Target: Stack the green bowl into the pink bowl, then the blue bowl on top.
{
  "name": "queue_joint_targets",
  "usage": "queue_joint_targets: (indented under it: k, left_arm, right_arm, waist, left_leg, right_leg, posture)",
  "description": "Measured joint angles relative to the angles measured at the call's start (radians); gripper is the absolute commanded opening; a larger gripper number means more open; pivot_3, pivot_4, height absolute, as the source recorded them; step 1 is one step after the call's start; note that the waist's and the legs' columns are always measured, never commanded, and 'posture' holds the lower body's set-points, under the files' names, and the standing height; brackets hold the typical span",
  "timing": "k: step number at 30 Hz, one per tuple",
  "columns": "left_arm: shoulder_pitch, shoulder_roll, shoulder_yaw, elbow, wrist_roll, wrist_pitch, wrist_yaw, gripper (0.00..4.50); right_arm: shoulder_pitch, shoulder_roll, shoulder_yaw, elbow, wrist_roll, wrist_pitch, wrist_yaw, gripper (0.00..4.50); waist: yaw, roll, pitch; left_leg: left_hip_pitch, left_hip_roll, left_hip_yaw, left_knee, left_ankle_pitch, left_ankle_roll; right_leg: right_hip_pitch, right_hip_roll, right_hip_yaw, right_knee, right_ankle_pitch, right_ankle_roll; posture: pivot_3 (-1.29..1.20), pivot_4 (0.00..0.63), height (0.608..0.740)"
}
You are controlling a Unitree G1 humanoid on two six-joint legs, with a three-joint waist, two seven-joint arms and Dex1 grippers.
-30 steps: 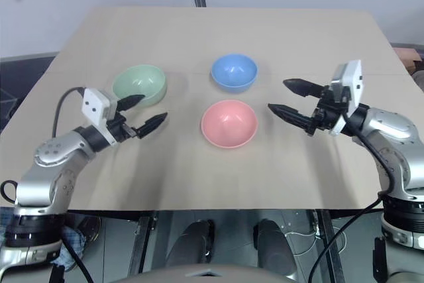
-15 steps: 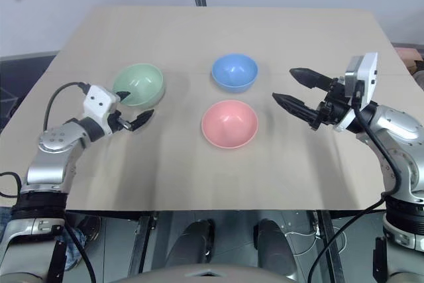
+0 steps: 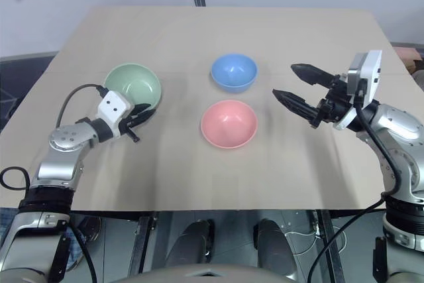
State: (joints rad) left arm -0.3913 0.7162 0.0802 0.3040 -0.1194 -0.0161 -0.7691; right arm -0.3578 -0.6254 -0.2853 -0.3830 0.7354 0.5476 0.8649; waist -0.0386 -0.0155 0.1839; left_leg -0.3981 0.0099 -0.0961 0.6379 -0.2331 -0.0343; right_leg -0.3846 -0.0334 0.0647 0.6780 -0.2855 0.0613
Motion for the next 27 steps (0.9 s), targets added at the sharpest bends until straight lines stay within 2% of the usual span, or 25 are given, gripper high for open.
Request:
queue_joint_targets:
  k: [17, 23, 27]
  left_arm:
    - [-0.058, 0.001, -0.013, 0.027, 0.019, -0.021, -0.027, 0.03]
    - [-0.165, -0.051, -0.052, -0.104, -0.081, -0.020, -0.170, 0.03]
    - [-0.199, -0.060, -0.099, -0.235, -0.189, -0.020, -0.343, 0.03]
  right_arm:
    - [-0.001, 0.000, 0.016, 0.005, -0.002, -0.026, 0.002, 3.82]
    - [-0.001, 0.000, 0.033, 0.005, -0.002, -0.028, 0.002, 3.82]
    - [0.000, 0.000, 0.035, 0.005, -0.002, -0.029, 0.001, 3.82]
  waist:
    - [0.001, 0.001, 0.000]
    - [0.002, 0.000, 0.000]
    - [-0.004, 0.000, 0.000]
  left_leg:
    - [0.000, 0.000, 0.000, 0.001, 0.000, 0.000]
    - [-0.001, -0.001, 0.000, 0.001, 0.000, 0.000]
    - [-0.001, 0.000, 0.000, 0.001, 0.000, 0.000]
  right_leg:
    - [0.000, 0.000, 0.000, 0.000, 0.000, 0.000]
    - [0.000, 0.000, -0.001, 0.000, 0.000, 0.000]
    - [0.000, 0.000, 0.000, 0.000, 0.000, 0.000]
  posture:
    - [0.00, 0.150, 0.740]
    - [0.00, 0.150, 0.740]
    - [0.00, 0.150, 0.740]
